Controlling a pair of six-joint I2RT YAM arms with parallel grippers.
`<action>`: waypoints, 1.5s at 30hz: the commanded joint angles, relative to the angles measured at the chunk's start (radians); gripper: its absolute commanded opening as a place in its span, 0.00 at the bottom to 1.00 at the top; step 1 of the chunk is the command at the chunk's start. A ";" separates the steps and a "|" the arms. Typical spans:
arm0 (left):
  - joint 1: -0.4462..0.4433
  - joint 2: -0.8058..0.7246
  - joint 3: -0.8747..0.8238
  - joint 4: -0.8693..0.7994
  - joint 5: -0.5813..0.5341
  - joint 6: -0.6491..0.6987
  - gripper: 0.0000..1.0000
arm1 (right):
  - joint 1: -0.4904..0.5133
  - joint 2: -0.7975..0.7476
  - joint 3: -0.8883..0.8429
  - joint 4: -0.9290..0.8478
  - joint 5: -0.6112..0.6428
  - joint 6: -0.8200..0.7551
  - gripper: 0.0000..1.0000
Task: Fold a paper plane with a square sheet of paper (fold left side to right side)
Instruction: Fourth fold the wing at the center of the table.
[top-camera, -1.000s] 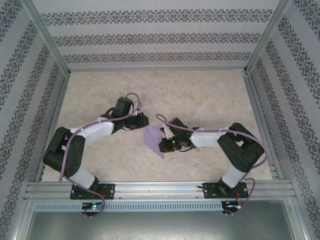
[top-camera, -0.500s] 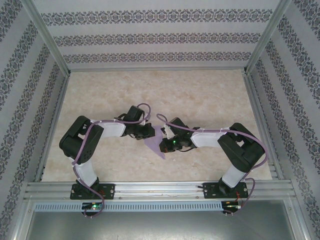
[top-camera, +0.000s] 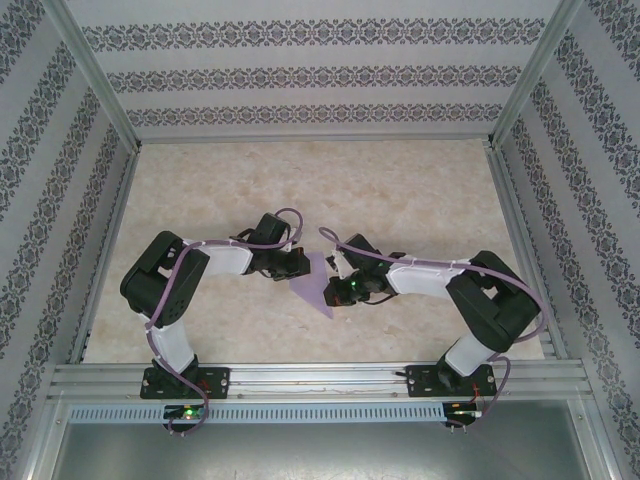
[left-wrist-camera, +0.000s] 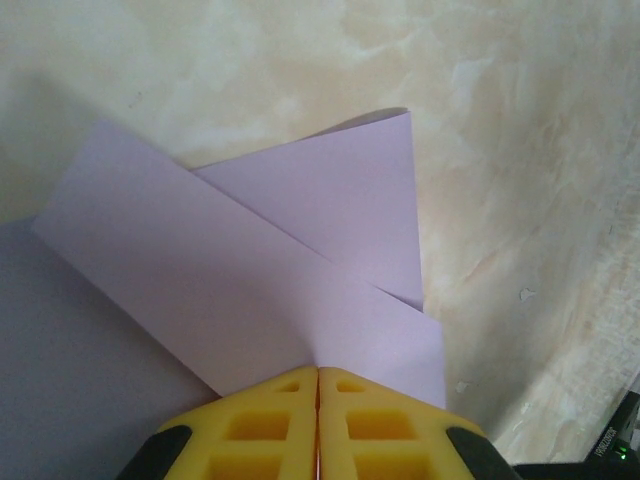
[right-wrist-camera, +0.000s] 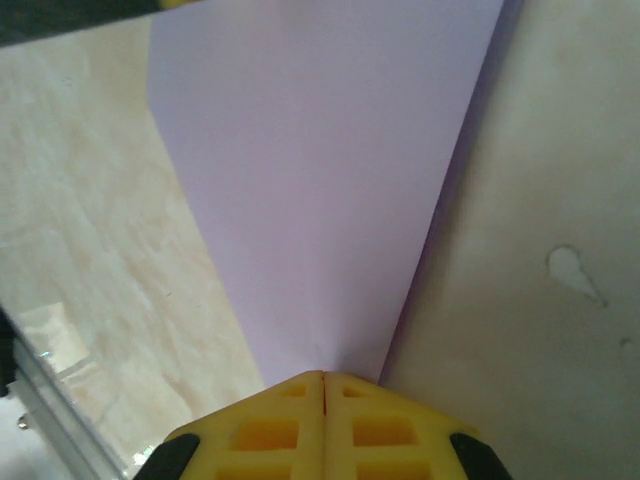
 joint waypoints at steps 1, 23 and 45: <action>-0.009 0.022 -0.047 -0.031 -0.079 -0.012 0.08 | -0.017 -0.060 -0.003 0.007 -0.057 0.036 0.00; -0.009 0.017 -0.039 -0.059 -0.109 -0.006 0.08 | 0.022 0.064 -0.107 0.288 -0.042 0.207 0.00; -0.007 0.030 -0.025 -0.081 -0.131 -0.004 0.07 | 0.046 0.018 -0.158 0.243 -0.053 0.200 0.00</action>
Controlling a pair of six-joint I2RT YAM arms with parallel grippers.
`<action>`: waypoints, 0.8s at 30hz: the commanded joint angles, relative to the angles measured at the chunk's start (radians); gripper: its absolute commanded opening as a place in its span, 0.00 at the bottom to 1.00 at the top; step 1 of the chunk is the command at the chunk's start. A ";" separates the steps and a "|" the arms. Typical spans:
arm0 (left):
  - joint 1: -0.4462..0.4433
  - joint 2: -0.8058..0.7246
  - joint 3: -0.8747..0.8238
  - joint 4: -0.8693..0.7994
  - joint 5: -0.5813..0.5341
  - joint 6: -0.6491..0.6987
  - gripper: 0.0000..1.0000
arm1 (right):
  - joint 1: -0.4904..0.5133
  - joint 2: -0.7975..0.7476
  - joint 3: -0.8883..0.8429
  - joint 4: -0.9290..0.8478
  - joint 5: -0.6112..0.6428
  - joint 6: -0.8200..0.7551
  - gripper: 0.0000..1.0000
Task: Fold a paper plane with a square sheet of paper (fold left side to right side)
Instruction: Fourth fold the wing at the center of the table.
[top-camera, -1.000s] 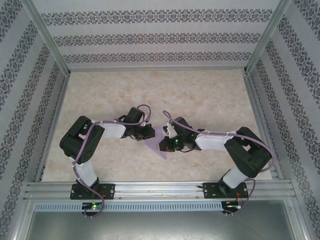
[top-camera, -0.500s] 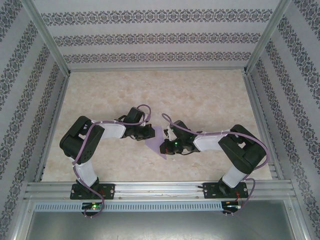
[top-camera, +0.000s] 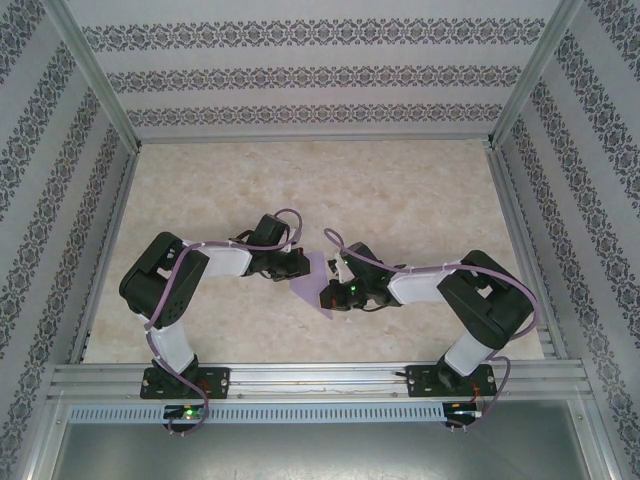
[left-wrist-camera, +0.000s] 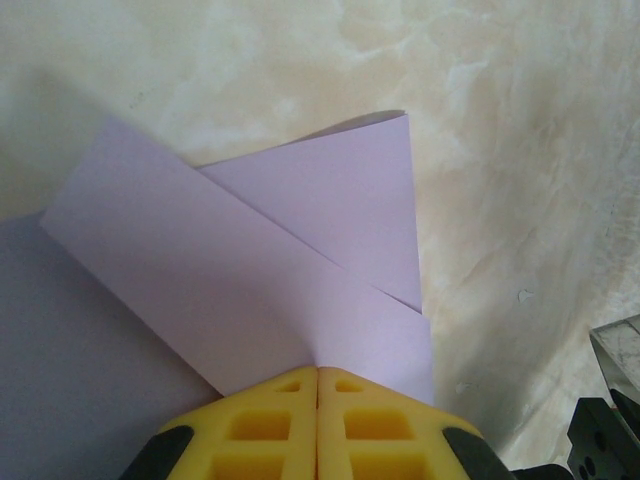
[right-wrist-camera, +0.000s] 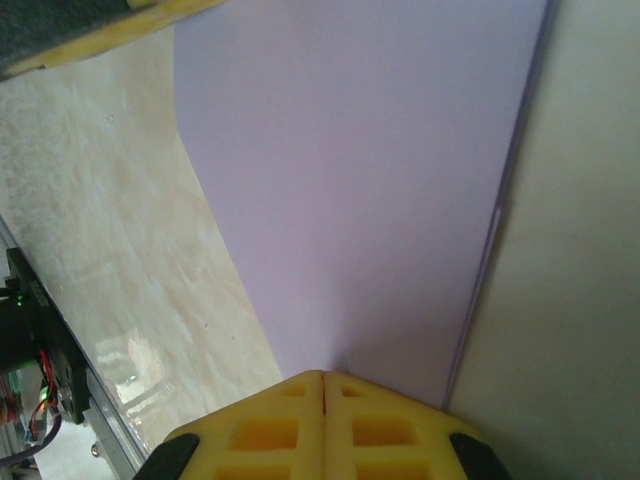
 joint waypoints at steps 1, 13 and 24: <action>-0.008 0.037 -0.012 -0.102 -0.124 -0.001 0.07 | 0.017 -0.032 -0.026 -0.074 0.001 -0.001 0.00; -0.007 0.033 -0.013 -0.087 -0.109 -0.001 0.07 | -0.009 -0.088 -0.009 -0.064 -0.011 0.009 0.00; -0.007 0.037 -0.013 -0.083 -0.115 -0.009 0.07 | -0.003 -0.012 -0.022 -0.050 -0.009 0.028 0.00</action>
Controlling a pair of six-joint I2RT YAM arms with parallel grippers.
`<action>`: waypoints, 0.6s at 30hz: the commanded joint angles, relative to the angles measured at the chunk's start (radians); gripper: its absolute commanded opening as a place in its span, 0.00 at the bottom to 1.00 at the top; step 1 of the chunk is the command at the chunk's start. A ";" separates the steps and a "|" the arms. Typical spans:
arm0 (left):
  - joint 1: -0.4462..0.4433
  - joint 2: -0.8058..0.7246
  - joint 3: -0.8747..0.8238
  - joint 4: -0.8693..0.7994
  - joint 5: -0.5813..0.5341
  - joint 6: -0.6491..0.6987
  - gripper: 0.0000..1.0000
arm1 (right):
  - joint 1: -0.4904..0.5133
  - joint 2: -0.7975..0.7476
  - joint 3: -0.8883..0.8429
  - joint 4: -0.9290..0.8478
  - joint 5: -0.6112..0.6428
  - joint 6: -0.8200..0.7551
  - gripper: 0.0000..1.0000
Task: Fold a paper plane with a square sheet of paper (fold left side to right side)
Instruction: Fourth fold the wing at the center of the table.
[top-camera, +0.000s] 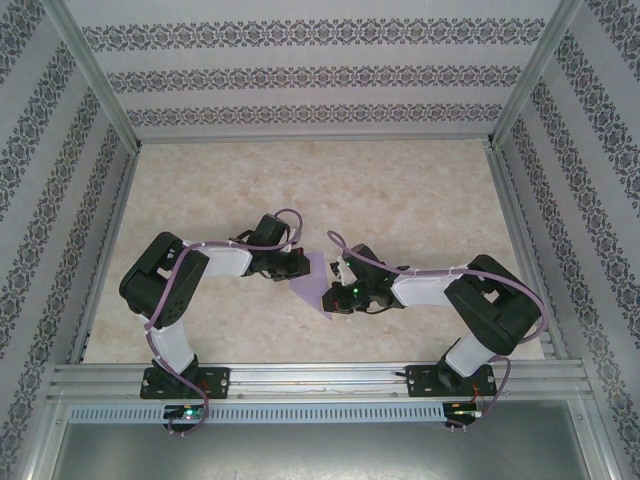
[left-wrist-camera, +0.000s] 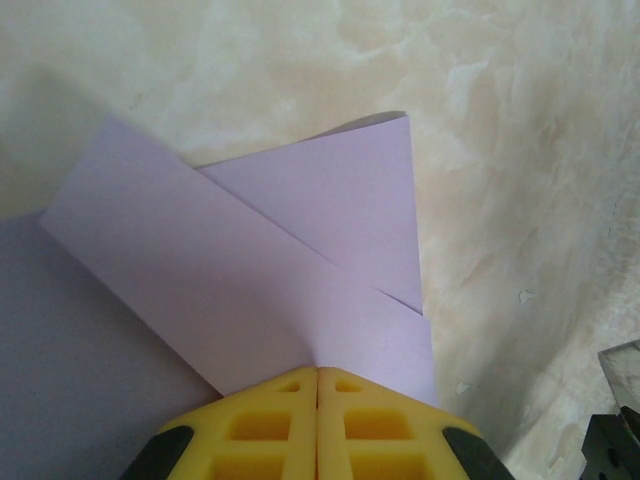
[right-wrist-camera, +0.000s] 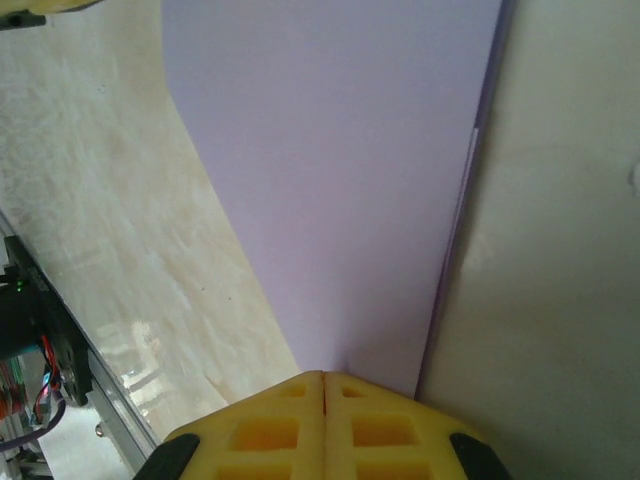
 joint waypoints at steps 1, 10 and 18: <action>-0.003 0.038 -0.015 -0.080 -0.113 -0.011 0.07 | -0.002 0.028 -0.014 0.001 -0.005 0.020 0.00; -0.003 0.041 -0.014 -0.079 -0.123 -0.020 0.07 | 0.027 0.007 -0.047 -0.009 -0.006 0.041 0.00; -0.003 0.038 -0.015 -0.083 -0.127 -0.020 0.07 | 0.038 -0.029 -0.074 -0.019 -0.004 0.047 0.00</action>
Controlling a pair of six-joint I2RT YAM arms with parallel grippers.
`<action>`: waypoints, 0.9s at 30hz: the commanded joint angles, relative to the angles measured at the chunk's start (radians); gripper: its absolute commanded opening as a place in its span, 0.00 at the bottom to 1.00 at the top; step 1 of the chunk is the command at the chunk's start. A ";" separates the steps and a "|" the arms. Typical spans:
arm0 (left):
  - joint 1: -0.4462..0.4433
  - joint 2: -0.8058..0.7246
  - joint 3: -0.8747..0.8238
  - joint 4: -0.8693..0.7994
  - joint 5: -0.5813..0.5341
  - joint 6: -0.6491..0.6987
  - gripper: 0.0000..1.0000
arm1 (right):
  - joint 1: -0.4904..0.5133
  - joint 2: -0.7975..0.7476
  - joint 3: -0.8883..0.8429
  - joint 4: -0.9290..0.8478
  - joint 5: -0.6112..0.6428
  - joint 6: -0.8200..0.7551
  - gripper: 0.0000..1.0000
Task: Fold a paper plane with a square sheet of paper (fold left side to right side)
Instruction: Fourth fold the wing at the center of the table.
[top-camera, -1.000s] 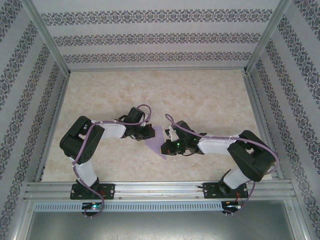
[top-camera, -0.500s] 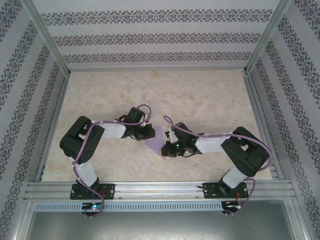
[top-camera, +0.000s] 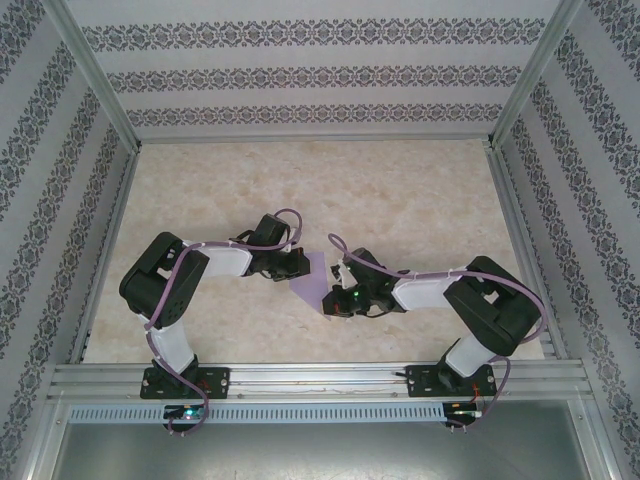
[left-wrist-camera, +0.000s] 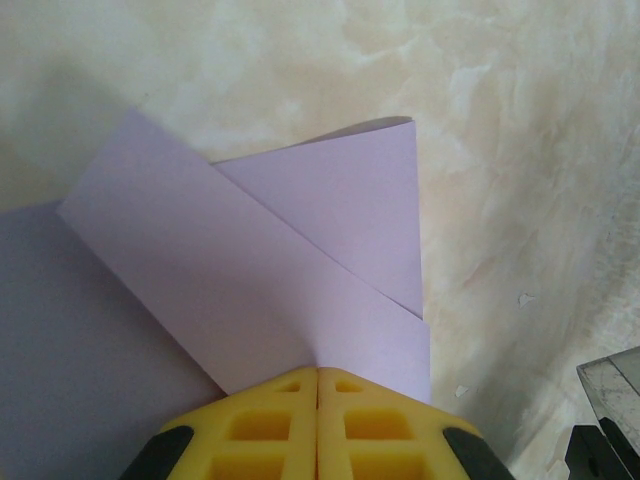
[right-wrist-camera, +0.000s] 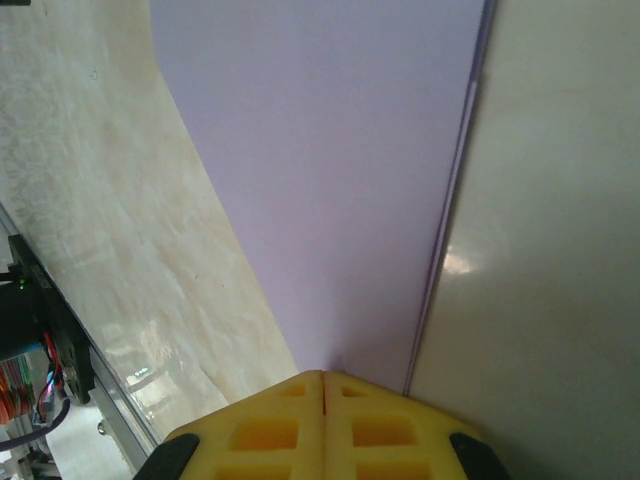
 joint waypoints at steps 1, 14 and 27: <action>-0.002 0.036 -0.014 -0.083 -0.123 -0.005 0.07 | 0.019 -0.022 -0.037 -0.068 -0.006 0.011 0.00; -0.005 0.020 -0.017 -0.080 -0.109 0.001 0.07 | -0.004 -0.166 0.005 -0.159 -0.024 -0.022 0.00; -0.012 0.021 -0.019 -0.072 -0.107 -0.001 0.07 | -0.013 0.051 0.227 -0.112 0.075 -0.077 0.00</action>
